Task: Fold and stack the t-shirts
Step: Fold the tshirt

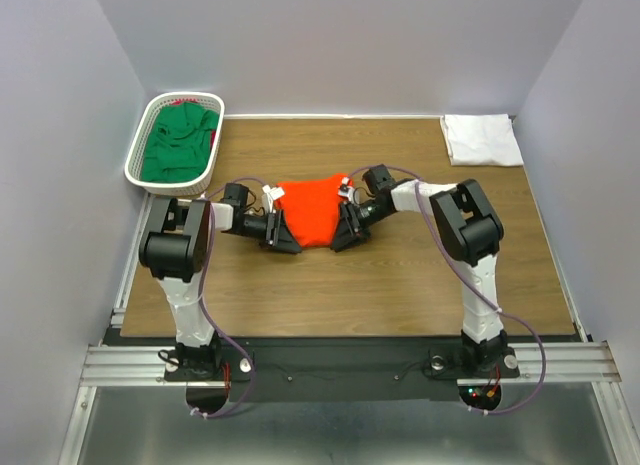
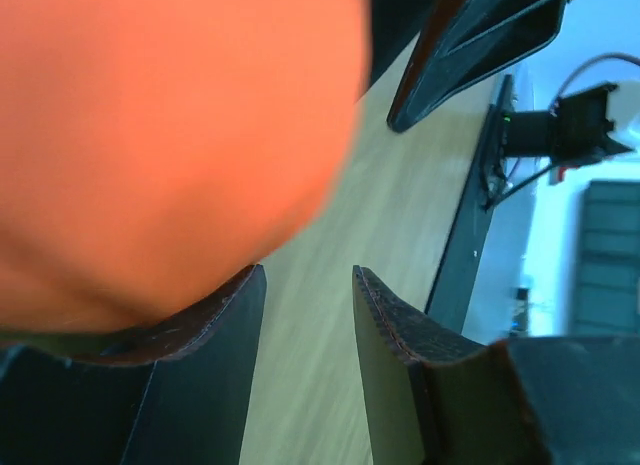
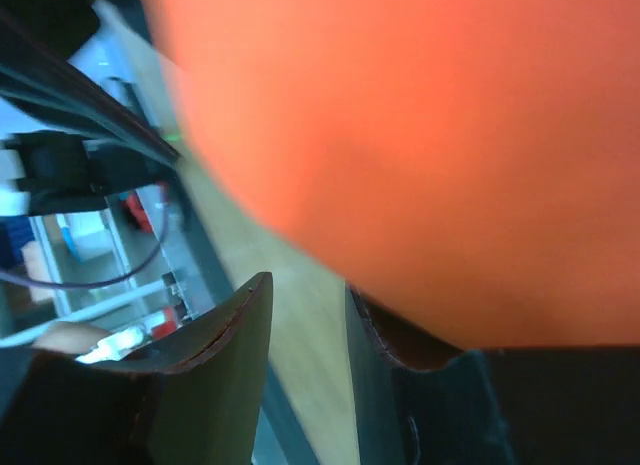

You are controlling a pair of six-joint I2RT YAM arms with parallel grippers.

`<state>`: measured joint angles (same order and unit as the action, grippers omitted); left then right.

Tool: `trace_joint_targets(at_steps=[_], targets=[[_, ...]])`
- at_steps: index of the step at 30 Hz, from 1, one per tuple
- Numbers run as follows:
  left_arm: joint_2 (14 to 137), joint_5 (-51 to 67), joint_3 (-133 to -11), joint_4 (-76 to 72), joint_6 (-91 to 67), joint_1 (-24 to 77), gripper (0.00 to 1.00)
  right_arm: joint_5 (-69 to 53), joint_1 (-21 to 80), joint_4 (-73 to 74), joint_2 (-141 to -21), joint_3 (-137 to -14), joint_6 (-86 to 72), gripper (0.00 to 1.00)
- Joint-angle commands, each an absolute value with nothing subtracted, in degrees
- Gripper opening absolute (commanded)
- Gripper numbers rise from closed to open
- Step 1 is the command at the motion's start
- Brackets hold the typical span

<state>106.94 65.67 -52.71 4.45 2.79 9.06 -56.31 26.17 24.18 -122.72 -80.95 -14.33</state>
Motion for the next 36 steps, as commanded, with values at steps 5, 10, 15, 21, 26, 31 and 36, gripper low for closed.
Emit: trace_joint_targets(at_steps=[5, 10, 15, 21, 26, 31, 36], targets=[[114.96, 66.17, -54.23, 7.81, 3.77, 1.5, 0.5, -54.66, 19.34, 24.17, -123.77, -77.88, -10.11, 0.39], [107.79, 68.9, -57.56, 27.73, 25.35, 1.41, 0.48, -59.94, 19.25, 27.33, -112.46, -74.8, -9.14, 0.39], [91.44, 60.94, -59.68, 26.66, 27.45, 3.07, 0.52, -46.44, 18.99, 27.07, -98.9, -69.71, -9.49, 0.41], [75.77, 25.97, -56.7, 8.72, 28.11, 26.95, 0.64, -29.44, 15.03, 21.62, -92.02, -64.07, -16.25, 0.64], [83.74, 6.02, -58.09, 3.18, 35.23, 44.87, 0.64, -32.33, 12.14, 21.45, -98.42, -66.35, -20.73, 0.64], [94.56, -5.96, -59.5, -2.17, 42.44, 53.25, 0.64, -36.73, 11.34, 20.83, -102.83, -68.03, -23.64, 0.64], [102.81, -10.1, -60.56, -6.85, 43.77, 55.28, 0.63, -37.79, 11.34, 18.9, -104.68, -67.59, -25.49, 0.64]])
